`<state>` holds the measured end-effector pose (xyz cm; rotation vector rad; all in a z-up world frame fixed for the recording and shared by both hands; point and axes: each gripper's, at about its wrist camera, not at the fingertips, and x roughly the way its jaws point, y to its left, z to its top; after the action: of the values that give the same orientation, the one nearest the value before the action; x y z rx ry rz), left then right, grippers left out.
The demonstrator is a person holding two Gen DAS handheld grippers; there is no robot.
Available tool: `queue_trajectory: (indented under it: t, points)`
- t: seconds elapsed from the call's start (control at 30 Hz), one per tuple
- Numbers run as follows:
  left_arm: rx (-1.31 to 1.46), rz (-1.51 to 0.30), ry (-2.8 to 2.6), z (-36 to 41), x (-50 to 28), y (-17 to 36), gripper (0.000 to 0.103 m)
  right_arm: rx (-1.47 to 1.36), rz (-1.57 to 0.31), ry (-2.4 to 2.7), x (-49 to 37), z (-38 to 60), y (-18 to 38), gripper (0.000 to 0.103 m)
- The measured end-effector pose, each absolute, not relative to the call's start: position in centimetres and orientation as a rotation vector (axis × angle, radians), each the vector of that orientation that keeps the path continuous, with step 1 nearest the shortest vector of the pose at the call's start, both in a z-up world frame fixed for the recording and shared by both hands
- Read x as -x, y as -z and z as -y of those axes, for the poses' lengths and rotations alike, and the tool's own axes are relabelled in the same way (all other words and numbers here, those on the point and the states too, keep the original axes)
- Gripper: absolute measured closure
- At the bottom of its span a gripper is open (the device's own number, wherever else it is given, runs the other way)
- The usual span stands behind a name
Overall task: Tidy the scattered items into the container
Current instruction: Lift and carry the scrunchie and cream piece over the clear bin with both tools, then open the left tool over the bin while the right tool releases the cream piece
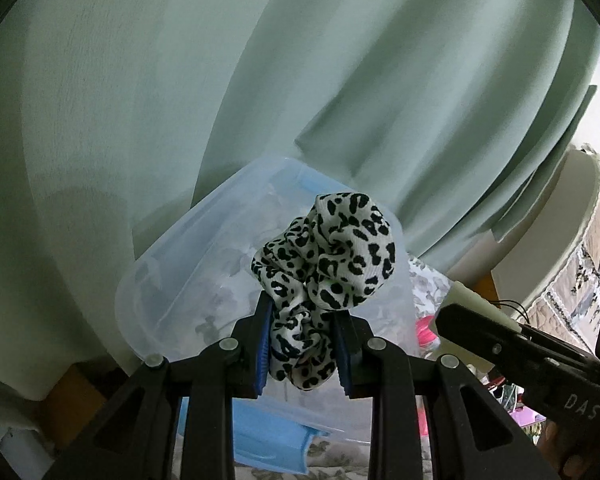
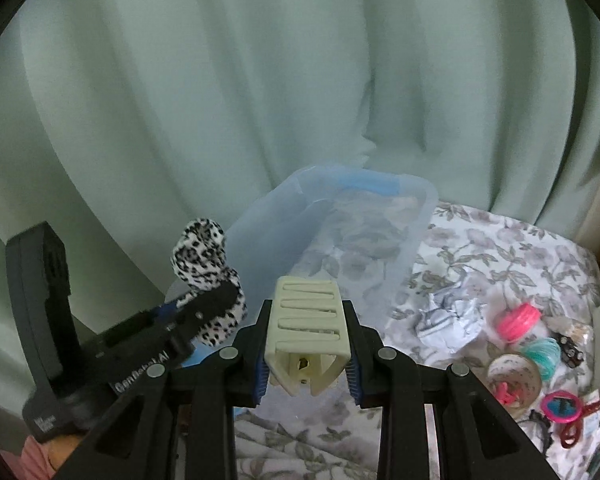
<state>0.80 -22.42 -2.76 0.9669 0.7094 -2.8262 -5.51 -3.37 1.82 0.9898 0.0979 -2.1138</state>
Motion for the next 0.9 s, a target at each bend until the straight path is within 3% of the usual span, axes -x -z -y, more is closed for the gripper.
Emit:
queue_trajectory:
  t: [0.33,0.9]
  points:
    - [-1.027,-0.752,2.775,23.3,0.7,4.5,0.075,-1.05,-0.138,2.05,6.4,6.3,0.4,0.07]
    - [-1.024,-0.63,2.746,21.9,2.2,4.3,0.052,-1.114,-0.153,2.061,8.1,6.8,2.6,0.067]
